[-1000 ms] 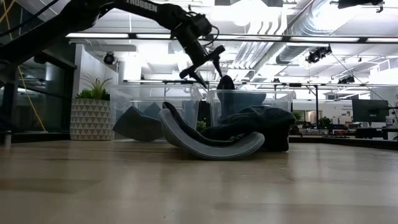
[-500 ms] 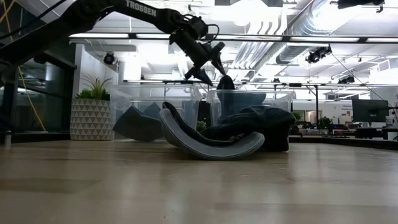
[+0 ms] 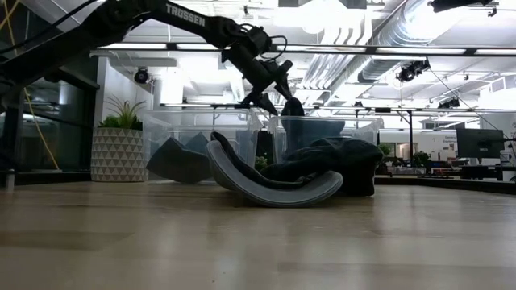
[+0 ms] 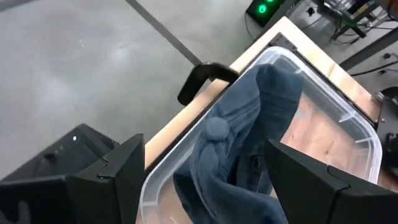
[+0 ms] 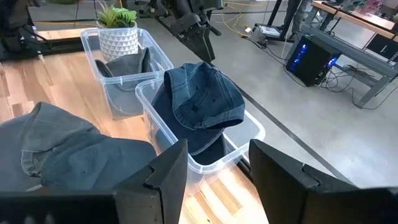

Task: Pick & Place hat
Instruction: Put the bottom blue cap into the right transparent bin

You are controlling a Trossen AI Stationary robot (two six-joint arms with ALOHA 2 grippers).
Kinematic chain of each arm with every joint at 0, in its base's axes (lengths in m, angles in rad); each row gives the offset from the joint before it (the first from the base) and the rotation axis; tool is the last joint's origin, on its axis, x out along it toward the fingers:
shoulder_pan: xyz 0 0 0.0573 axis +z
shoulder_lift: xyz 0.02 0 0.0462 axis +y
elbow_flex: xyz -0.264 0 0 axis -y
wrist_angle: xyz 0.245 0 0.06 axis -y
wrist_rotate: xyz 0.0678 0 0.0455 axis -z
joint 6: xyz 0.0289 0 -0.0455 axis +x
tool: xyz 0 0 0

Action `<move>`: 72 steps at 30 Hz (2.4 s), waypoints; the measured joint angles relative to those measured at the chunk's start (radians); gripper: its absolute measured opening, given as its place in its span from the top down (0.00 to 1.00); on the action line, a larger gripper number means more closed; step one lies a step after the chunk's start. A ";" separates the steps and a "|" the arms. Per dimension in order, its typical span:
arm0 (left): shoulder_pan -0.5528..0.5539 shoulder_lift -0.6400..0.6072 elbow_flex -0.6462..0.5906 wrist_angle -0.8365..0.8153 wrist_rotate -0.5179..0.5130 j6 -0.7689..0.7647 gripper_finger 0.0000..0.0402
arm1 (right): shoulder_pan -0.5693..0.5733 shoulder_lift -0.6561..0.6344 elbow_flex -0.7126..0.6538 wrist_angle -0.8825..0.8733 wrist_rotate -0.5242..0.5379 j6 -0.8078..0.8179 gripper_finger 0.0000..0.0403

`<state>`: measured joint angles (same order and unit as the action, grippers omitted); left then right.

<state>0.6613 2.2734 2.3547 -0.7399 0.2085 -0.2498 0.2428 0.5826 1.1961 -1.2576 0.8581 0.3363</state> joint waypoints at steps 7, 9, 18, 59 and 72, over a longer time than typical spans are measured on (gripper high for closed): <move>-0.001 -0.002 0.001 0.011 -0.019 0.018 0.32 | 0.000 0.032 0.000 0.000 0.006 0.001 0.59; -0.002 -0.002 0.002 0.005 -0.017 0.021 0.32 | 0.000 0.039 0.000 0.000 0.007 0.003 0.59; -0.017 0.014 0.002 -0.003 -0.023 0.037 0.32 | 0.000 0.048 0.000 0.016 0.008 0.004 0.59; -0.047 0.036 0.001 -0.047 -0.014 -0.023 1.00 | 0.000 0.048 0.000 0.029 0.034 0.023 0.59; -0.074 -0.009 0.003 0.024 -0.008 -0.110 1.00 | 0.000 0.048 0.000 0.028 0.033 0.023 0.59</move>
<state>0.5869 2.2646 2.3577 -0.7162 0.2002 -0.3600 0.2428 0.6304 1.1961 -1.2293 0.8913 0.3588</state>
